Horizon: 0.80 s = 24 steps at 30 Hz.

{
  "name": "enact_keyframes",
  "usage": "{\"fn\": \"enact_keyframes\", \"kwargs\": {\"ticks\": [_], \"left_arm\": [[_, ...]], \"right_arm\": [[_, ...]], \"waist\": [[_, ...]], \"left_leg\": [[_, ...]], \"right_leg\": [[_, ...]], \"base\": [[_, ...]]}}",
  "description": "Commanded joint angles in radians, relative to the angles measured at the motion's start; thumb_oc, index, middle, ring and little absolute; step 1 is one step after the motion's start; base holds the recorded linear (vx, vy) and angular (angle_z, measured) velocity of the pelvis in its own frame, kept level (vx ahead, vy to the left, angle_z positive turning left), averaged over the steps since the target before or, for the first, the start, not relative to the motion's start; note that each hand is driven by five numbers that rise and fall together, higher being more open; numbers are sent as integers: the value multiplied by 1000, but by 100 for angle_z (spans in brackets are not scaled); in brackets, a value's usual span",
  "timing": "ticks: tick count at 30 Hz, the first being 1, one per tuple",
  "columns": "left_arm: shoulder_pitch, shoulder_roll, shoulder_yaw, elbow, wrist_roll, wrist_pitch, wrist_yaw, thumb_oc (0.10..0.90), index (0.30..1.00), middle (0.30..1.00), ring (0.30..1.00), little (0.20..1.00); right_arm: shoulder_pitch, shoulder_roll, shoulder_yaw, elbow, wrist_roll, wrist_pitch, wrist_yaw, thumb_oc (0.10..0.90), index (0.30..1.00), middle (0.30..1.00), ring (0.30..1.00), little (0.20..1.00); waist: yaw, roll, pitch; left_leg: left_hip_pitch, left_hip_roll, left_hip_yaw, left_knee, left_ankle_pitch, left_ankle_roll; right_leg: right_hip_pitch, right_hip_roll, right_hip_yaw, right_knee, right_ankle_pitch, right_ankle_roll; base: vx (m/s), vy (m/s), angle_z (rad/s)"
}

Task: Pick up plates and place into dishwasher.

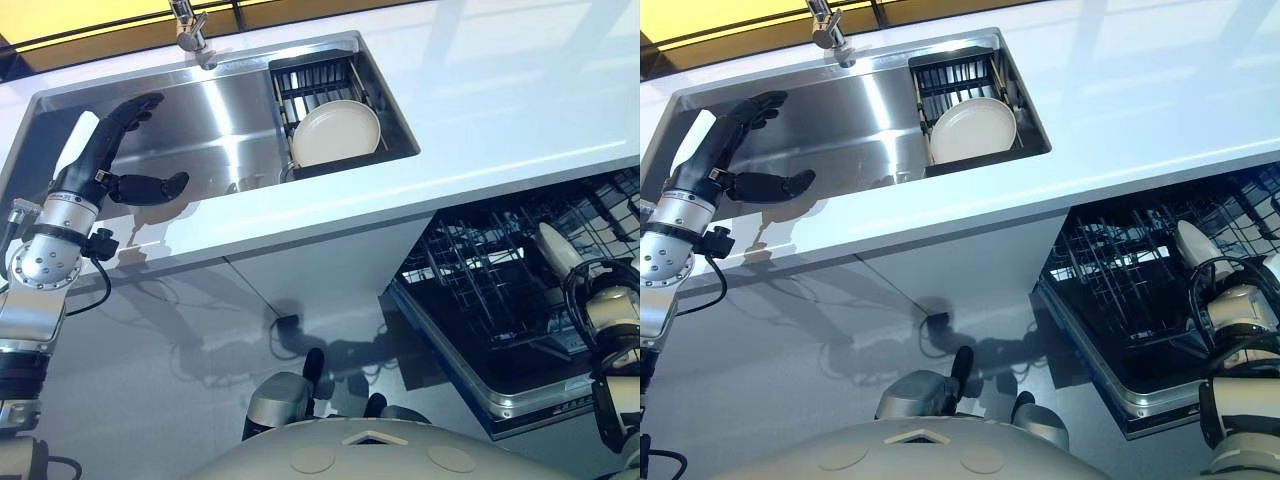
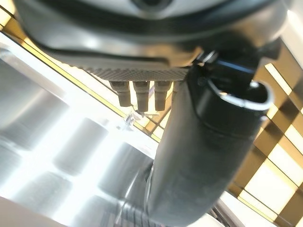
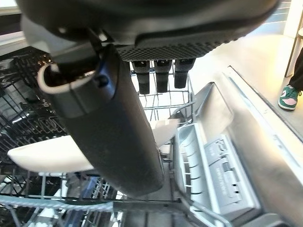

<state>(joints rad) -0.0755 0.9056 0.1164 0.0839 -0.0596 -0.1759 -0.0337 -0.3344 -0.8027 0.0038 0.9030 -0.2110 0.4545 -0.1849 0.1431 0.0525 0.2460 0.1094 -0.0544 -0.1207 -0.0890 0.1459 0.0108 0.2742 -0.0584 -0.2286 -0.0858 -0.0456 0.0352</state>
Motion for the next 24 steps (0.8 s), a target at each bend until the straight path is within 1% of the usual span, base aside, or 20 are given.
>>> {"fn": "enact_keyframes", "kwargs": {"ticks": [1, 7, 12, 14, 15, 17, 19, 20, 23, 24], "left_arm": [[-23, 33, 96, -61, -36, -71, 32, 800, 900, 900, 900, 900], [-27, 18, 85, -57, -31, -76, 33, 800, 900, 900, 900, 900], [-26, 8, 88, -53, -27, -87, 27, 800, 900, 900, 900, 900], [-32, 5, 82, -51, -20, -90, 31, 800, 900, 900, 900, 900], [-31, 3, 88, -53, -15, -95, 31, 800, 900, 900, 900, 900], [-29, 2, 101, -58, 18, -105, 27, 800, 900, 900, 900, 900], [-36, 9, 109, -56, 48, -111, 24, 800, 900, 900, 900, 900], [-37, 11, 108, -55, 50, -111, 24, 800, 900, 900, 900, 900], [-74, 52, 115, -37, 118, -103, 28, 800, 900, 900, 900, 900], [-81, 64, 117, -34, 121, -96, 29, 800, 900, 900, 900, 900]], "right_arm": [[-7, -123, 14, -117, -57, -49, -62, 800, 900, 900, 900, 900], [22, -96, -17, -218, -46, -112, -108, 800, 900, 900, 900, 900], [51, -81, -52, -302, -27, -170, -73, 800, 900, 900, 900, 900], [55, -72, -58, -330, 11, -193, -63, 800, 900, 900, 900, 900], [67, -62, -70, -362, 52, -212, -55, 800, 900, 900, 900, 900], [109, -30, -113, -452, 96, -240, -37, 800, 900, 900, 900, 900], [159, 4, -145, -533, 111, -258, -9, 800, 900, 900, 900, 900], [165, 6, -148, -542, 113, -257, -6, 800, 900, 900, 900, 900], [240, 53, -188, -643, 152, -285, 34, 800, 900, 900, 900, 900], [253, 59, -194, -659, 161, -290, 42, 800, 900, 900, 900, 900]], "waist": [[-17, -6, -114], [-28, -12, -129], [-41, -17, -143], [-46, -18, -146], [-51, -19, -148], [-67, -20, -154], [-85, -21, -160], [-86, -21, -161], [-124, -18, -166], [-132, -17, -167]], "left_leg": [[42, 21, 51, 33, -130, -42], [62, 16, 69, 17, -138, -30], [70, 13, 87, 8, -149, -23], [72, 13, 94, 4, -152, -22], [74, 13, 100, 3, -154, -21], [75, 12, 112, 2, -158, -18], [76, 12, 127, 3, -162, -15], [75, 12, 128, 3, -163, -15], [79, 10, 158, 6, -171, -8], [80, 9, 164, 7, -173, -6]], "right_leg": [[-81, 21, 0, 118, -41, 5], [-73, 20, 8, 95, -27, 18], [-72, 19, 17, 73, -15, 28], [-72, 18, 17, 71, -15, 30], [-72, 17, 17, 70, -15, 32], [-77, 14, 20, 73, -15, 37], [-86, 12, 27, 81, -17, 41], [-87, 12, 27, 81, -17, 42], [-101, 9, 44, 94, -18, 48], [-103, 9, 48, 96, -18, 49]], "base": [[-4, 23, -5], [-12, 20, -11], [-40, 38, -10], [-59, 53, -6], [-80, 65, -8], [-98, 74, -8], [-84, 68, -11], [-84, 72, -11], [-101, 82, -11], [-94, 76, -24]]}}
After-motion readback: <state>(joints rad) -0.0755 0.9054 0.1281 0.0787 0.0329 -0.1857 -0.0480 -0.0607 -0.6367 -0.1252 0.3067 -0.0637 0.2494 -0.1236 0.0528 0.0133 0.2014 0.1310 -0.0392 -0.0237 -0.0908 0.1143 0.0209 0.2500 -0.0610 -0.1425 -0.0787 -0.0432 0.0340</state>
